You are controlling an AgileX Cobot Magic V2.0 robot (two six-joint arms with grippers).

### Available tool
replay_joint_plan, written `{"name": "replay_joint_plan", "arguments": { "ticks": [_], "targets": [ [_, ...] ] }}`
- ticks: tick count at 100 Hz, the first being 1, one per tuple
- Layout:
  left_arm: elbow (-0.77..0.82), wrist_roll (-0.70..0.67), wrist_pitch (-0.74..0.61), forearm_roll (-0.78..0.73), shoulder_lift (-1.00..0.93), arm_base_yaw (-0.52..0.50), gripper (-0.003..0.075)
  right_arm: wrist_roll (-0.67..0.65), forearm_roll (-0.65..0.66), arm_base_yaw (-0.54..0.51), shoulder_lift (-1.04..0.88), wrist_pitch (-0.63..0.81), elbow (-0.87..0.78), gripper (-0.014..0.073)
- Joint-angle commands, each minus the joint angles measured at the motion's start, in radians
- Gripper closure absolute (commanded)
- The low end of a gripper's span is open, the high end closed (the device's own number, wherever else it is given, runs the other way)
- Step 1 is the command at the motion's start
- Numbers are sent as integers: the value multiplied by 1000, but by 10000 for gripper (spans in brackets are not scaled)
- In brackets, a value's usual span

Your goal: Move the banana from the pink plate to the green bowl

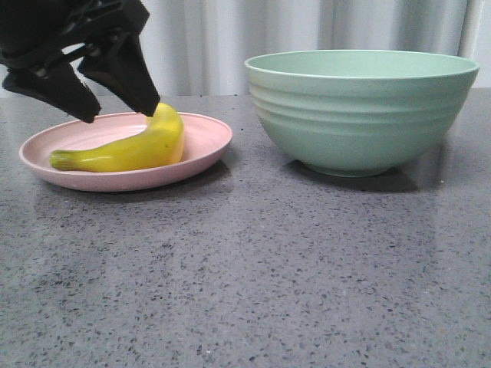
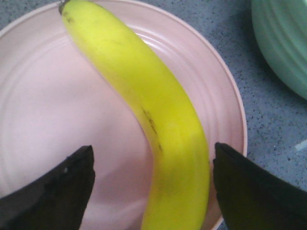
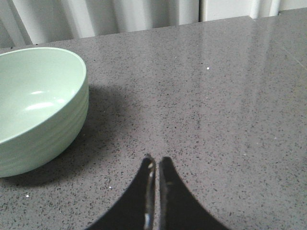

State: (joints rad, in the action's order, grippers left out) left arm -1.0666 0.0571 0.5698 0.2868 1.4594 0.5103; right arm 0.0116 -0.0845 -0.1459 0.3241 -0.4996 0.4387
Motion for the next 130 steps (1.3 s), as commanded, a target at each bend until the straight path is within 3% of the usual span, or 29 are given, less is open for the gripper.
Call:
{"name": "replay_joint_plan", "arguments": {
  "ticks": [1, 64, 78, 100, 130],
  "targets": [
    [-48, -1, -32, 30, -7, 11, 246, 8, -1, 3, 15, 80, 35, 666],
    [-52, 39, -33, 34, 89, 66, 261, 8, -1, 3, 15, 81, 35, 666],
    [-52, 39, -29, 34, 93, 66, 378, 8, -1, 3, 15, 81, 35, 666],
    [-52, 39, -25, 34, 93, 66, 738, 8, -1, 36, 15, 101, 35, 666],
    [-80, 39, 17, 17, 80, 66, 739, 8, -1, 133, 66, 21, 116, 662]
  ]
}}
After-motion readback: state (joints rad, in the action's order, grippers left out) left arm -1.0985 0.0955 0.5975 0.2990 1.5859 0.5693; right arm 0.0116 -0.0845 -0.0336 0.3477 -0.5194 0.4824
